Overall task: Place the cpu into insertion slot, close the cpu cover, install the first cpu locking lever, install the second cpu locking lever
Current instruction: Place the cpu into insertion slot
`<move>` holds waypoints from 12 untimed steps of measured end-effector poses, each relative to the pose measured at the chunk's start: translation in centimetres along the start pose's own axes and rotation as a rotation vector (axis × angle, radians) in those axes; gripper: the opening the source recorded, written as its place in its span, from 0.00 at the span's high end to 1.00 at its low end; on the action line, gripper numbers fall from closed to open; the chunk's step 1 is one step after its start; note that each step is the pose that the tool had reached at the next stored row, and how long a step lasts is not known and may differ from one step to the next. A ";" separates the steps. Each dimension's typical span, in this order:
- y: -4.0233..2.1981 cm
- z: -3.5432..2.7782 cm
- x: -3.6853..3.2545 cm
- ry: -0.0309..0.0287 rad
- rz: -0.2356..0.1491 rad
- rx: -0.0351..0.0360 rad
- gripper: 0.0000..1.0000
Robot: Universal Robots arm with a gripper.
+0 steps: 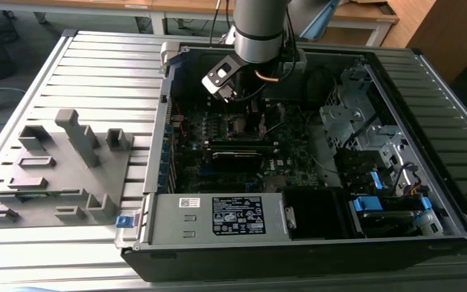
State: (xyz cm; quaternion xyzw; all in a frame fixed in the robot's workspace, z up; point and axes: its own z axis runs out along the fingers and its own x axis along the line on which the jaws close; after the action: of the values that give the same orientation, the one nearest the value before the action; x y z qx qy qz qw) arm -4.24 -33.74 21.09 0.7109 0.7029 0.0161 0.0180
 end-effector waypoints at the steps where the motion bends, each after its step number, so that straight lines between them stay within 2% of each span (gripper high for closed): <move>1: 0.00 0.00 0.00 -0.0001 0.000 0.0000 0.39; 8: 0.00 -0.01 0.00 0.0000 0.000 0.0000 0.39; 9: 0.00 -0.01 0.00 0.0000 0.000 0.0000 0.40; 10: 0.00 -0.01 0.00 0.0000 0.000 0.0000 0.47; 12: 0.00 -0.01 0.00 0.0000 0.000 0.0000 0.47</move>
State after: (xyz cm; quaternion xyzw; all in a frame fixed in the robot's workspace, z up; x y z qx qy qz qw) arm -4.24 -33.74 21.10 0.7109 0.7029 0.0161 0.0180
